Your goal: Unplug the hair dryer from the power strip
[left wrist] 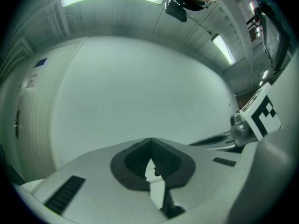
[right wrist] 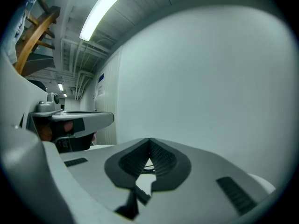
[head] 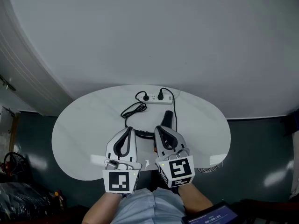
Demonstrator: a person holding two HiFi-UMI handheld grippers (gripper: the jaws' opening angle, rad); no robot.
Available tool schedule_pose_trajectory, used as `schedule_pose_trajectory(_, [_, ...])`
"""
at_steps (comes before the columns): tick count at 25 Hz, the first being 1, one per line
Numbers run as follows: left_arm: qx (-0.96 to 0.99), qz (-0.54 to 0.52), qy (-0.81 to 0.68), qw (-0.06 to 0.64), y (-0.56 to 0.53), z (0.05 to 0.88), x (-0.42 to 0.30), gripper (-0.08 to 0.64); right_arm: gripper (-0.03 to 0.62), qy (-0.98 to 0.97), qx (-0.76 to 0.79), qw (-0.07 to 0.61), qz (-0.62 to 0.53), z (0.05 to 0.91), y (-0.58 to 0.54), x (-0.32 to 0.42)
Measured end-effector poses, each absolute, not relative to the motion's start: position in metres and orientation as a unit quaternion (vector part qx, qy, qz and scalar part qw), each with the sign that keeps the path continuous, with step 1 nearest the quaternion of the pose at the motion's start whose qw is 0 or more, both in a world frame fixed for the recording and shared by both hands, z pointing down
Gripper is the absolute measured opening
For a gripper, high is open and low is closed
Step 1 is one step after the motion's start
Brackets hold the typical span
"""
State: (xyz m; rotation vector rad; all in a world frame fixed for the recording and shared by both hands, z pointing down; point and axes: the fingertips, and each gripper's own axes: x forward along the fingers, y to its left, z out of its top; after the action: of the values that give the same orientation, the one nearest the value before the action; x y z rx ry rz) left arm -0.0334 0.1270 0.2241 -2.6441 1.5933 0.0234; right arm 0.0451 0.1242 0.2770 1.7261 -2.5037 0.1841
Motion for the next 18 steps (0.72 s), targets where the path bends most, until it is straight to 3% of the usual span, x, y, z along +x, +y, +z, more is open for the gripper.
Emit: schedule_pose_trajectory(18, [-0.845,0.003,0.535,0.000,0.046,0.230,-0.019,-0.002,0.002,-0.830,0.548,0.069,0.075,0.287,0.038,0.063])
